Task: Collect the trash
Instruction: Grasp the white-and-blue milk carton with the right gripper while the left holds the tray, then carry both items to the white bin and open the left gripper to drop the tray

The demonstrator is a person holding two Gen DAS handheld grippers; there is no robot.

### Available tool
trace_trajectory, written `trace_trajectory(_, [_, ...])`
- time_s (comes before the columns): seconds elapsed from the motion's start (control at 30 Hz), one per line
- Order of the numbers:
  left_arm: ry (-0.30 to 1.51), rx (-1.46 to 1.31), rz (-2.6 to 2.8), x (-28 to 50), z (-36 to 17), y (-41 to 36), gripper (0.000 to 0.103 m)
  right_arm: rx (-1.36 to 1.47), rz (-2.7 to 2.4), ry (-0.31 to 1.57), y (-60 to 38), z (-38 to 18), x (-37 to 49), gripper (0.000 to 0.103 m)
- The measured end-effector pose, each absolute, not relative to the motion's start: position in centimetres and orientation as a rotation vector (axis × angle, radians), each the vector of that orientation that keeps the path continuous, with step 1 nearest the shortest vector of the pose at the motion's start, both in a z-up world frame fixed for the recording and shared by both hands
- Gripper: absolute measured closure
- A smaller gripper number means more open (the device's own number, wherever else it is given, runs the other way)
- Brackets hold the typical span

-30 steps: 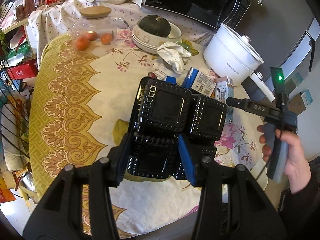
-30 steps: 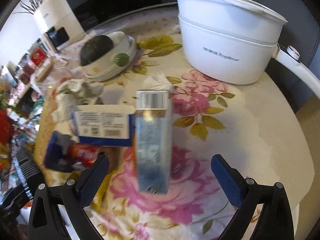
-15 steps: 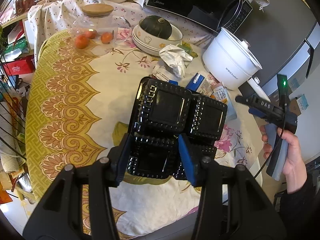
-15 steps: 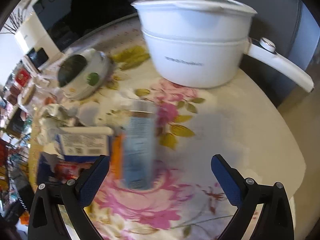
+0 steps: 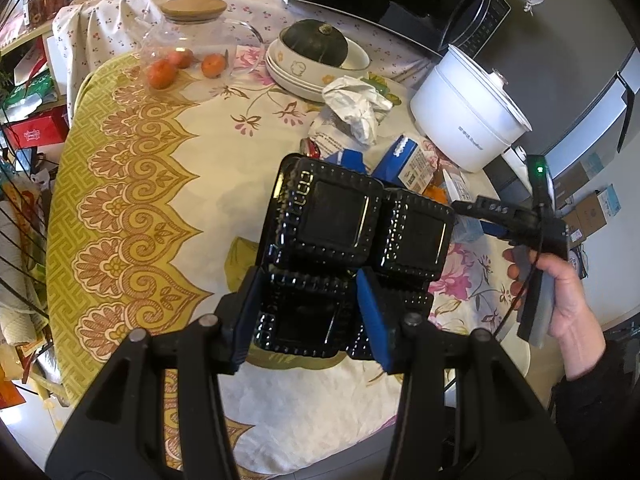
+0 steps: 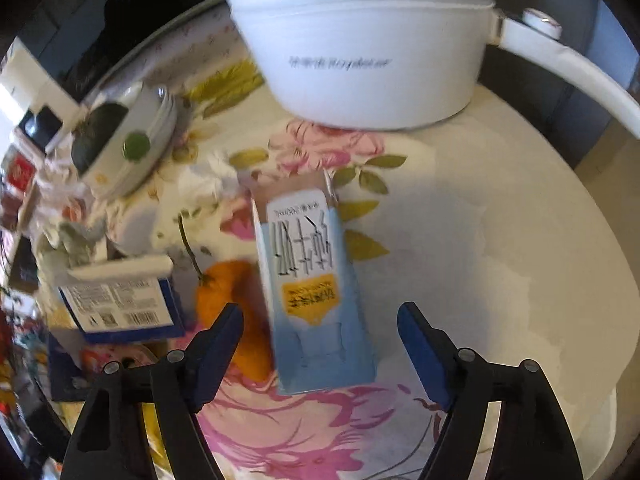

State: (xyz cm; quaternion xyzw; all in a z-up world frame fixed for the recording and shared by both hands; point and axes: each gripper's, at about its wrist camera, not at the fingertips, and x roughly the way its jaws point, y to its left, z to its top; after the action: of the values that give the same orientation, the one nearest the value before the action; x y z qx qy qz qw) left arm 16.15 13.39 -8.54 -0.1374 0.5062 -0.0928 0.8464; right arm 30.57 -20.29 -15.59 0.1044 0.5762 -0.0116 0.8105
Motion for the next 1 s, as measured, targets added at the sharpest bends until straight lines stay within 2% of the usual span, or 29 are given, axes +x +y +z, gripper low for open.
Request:
trace_trajectory(0.03, [1.069, -0.288, -0.198, 16.2, -8.6, 13.3, 0.053, 0.211, -0.034, 1.235, -20.2, -15.9, 30.8, 0.037])
trace_trajectory(0.1, [1.071, -0.282, -0.203, 16.2, -8.6, 12.9, 0.053, 0.224, -0.028, 1.237, -20.5, -16.1, 30.9, 0.046])
trace_trajectory(0.2, [1.072, -0.285, -0.213, 16.1, -8.6, 12.3, 0.053, 0.231, -0.028, 1.213, -21.3, -15.3, 30.2, 0.047])
trace_trajectory(0.23, [1.072, -0.287, -0.217, 16.2, -8.5, 12.2, 0.053, 0.229, -0.023, 1.206, -21.5, -15.1, 30.0, 0.052])
trace_trajectory(0.67, [1.052, -0.242, -0.309, 14.7, -7.6, 7.2, 0.053, 0.153, 0.012, 1.14, -26.4, -8.1, 21.0, 0.052])
trace_trajectory(1.0, [1.069, -0.127, -0.419, 13.5, -8.1, -0.7, 0.053, 0.145, 0.026, 1.116, -30.3, -6.0, 13.6, 0.052])
